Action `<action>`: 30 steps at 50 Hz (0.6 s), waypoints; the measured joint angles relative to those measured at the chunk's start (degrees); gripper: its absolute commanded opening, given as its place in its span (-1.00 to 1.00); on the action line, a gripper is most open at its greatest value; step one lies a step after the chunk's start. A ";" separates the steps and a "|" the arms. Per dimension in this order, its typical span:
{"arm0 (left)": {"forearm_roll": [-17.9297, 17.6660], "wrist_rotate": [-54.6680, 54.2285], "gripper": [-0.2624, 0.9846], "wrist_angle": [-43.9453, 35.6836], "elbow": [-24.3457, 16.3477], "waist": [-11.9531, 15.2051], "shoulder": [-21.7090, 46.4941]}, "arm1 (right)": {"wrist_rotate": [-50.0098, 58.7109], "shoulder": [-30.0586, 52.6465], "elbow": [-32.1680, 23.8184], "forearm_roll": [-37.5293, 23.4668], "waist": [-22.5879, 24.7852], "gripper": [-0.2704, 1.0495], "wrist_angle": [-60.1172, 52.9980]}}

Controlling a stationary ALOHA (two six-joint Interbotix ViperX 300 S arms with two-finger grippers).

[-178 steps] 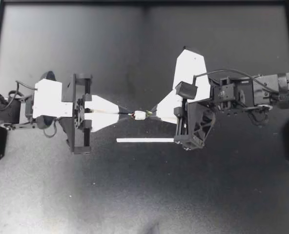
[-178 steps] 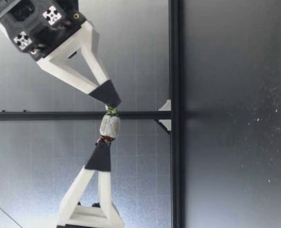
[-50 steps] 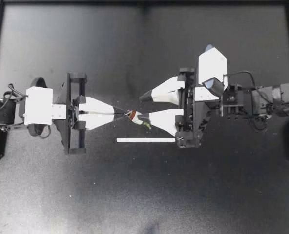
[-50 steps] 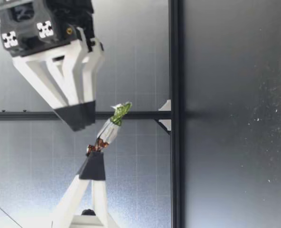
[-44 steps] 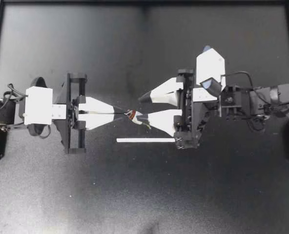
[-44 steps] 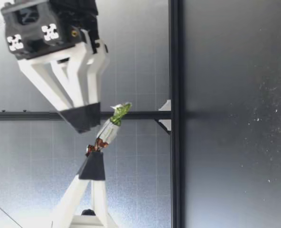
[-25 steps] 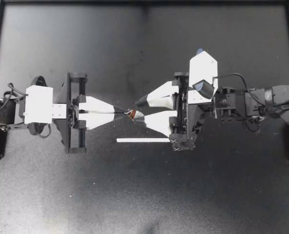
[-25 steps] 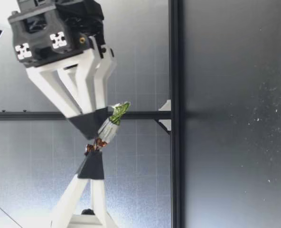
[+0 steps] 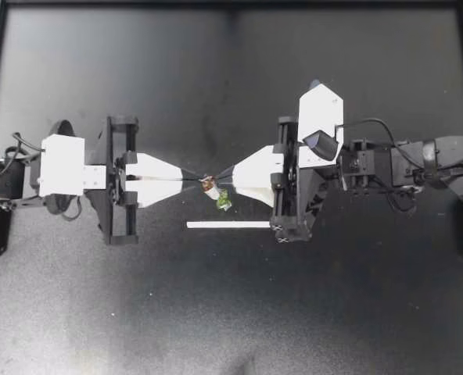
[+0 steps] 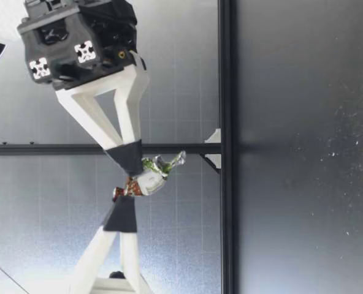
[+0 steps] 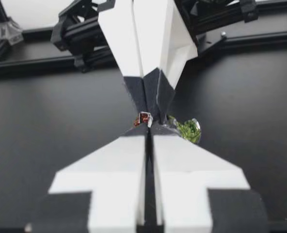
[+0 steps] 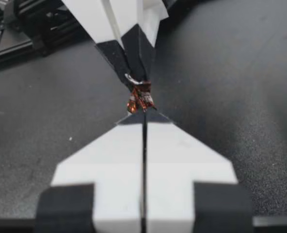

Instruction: Pick up the candy and unwrap it.

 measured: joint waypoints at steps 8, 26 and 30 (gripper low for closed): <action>0.00 -0.18 -0.63 0.09 0.53 0.00 0.00 | -0.18 0.00 0.00 -0.35 0.00 -0.88 0.26; -1.85 -9.40 0.43 2.90 0.62 0.00 0.62 | -4.13 -0.53 -0.26 -0.35 0.00 -0.88 5.54; -1.85 -13.45 0.43 4.66 0.09 0.00 1.32 | -4.66 -0.53 -0.53 -0.44 0.00 -0.88 6.77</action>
